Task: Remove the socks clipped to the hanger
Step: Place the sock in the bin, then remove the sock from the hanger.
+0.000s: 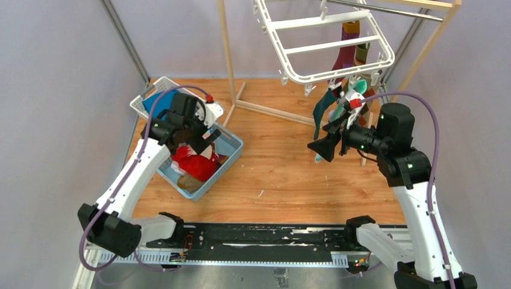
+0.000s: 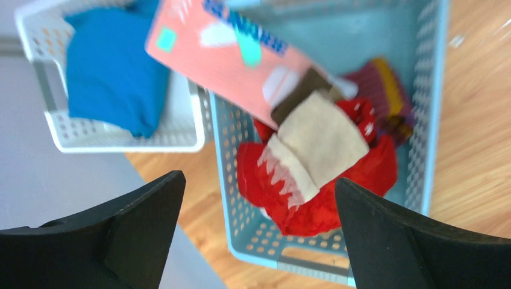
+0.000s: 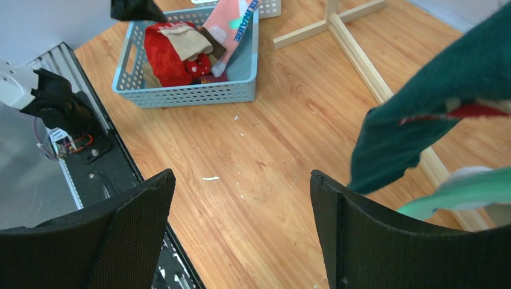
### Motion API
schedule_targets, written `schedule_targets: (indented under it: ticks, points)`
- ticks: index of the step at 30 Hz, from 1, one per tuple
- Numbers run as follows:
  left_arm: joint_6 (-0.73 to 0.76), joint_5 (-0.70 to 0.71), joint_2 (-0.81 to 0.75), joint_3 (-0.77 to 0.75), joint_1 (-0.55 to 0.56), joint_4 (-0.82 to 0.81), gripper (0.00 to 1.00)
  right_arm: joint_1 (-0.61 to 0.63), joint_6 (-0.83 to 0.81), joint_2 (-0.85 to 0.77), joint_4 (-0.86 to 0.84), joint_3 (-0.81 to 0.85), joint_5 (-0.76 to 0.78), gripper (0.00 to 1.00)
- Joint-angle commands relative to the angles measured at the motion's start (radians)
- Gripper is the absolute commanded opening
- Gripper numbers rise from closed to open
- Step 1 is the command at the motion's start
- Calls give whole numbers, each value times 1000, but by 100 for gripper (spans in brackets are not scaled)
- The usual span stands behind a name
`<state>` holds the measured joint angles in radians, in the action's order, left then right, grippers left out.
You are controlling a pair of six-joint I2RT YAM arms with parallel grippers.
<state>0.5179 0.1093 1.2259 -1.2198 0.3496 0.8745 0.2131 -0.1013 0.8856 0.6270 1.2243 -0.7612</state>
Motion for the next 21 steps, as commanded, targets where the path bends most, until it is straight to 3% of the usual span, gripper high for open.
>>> schedule_targets:
  ticks: [1,5,10,16,21]
  points:
    - [-62,-278,-49,-103,5,-38,100,-33,-77,-73,107,47,80,82]
    - [-97,-350,-31,-146,136,-134,98,-73,-66,-92,105,73,133,82]
    - [-195,-495,-21,-129,261,-409,95,-101,-34,-70,50,121,221,81]
    - [-241,-435,98,-148,471,-627,90,-109,-3,-16,-50,132,187,79]
    - [-266,-425,180,-171,518,-779,90,-134,-15,-26,-57,103,161,79]
